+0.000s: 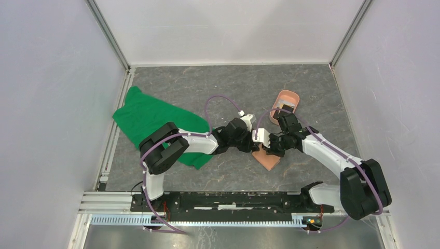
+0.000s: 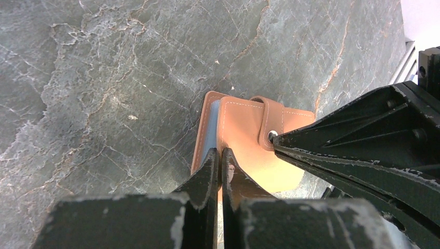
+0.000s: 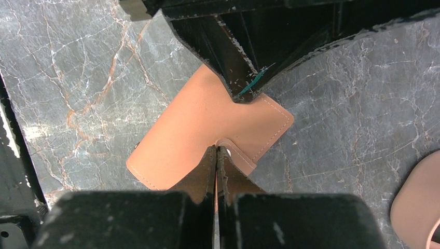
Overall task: Put the credit cards into the card holder
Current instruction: Close the card holder at the center of the board.
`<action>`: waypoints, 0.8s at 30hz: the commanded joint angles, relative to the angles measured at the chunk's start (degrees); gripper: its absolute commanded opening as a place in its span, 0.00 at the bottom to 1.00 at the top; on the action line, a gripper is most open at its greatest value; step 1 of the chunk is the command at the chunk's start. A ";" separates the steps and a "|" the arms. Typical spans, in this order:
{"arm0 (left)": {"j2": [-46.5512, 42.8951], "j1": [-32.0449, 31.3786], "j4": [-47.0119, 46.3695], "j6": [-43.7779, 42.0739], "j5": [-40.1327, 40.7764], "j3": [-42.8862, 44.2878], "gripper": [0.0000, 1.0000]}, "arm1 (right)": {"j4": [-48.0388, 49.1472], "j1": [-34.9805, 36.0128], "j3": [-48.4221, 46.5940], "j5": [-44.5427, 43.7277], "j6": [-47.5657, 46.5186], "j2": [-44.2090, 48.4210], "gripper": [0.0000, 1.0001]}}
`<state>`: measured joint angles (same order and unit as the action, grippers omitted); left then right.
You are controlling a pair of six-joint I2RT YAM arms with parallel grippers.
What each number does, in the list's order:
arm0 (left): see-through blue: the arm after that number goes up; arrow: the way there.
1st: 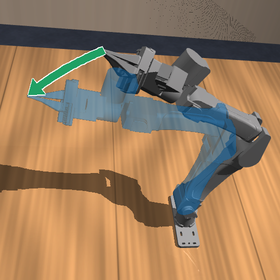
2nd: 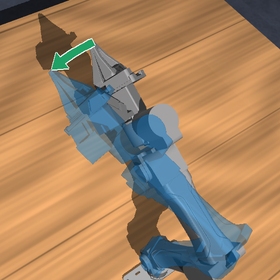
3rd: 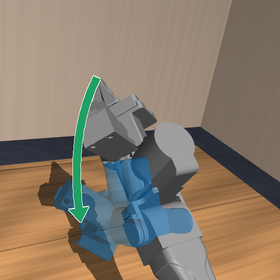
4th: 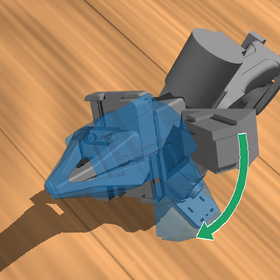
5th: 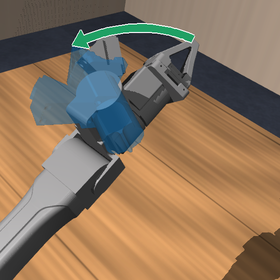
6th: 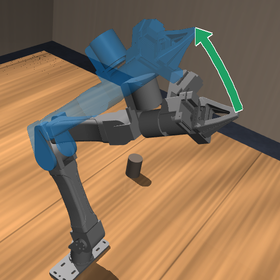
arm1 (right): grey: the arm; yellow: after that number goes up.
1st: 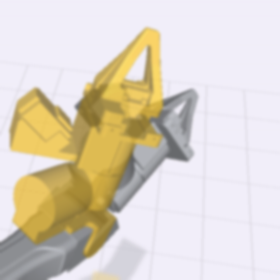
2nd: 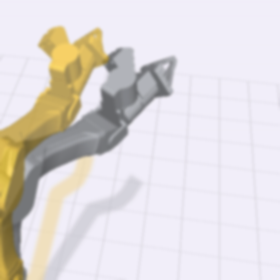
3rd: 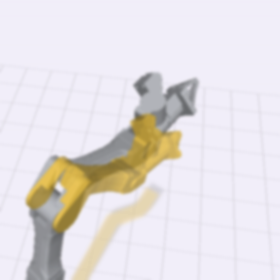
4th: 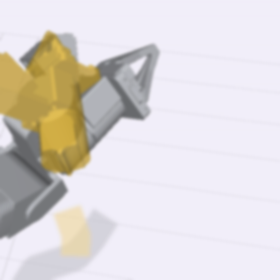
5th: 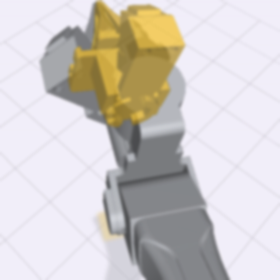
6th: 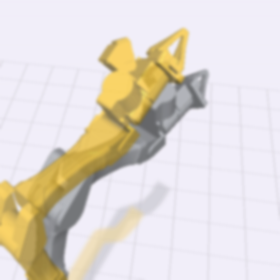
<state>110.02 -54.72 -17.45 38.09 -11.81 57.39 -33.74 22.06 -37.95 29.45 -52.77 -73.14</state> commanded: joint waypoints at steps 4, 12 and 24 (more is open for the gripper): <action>0.55 -0.21 2.21 1.55 2.77 -0.17 0.02 | -7.44 1.01 6.88 -6.29 -1.54 -2.48 0.00; 0.61 -0.21 2.03 1.88 2.63 -0.26 0.02 | -8.84 1.03 7.08 -6.86 -3.47 -4.79 0.00; -0.25 -0.21 1.72 2.19 1.85 0.13 0.02 | -10.65 0.98 6.11 -5.14 -4.83 -3.16 0.16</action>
<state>110.02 -54.72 -17.45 38.35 -11.68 57.36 -33.23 22.68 -36.62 29.78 -57.01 -72.53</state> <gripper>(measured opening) 0.043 0.059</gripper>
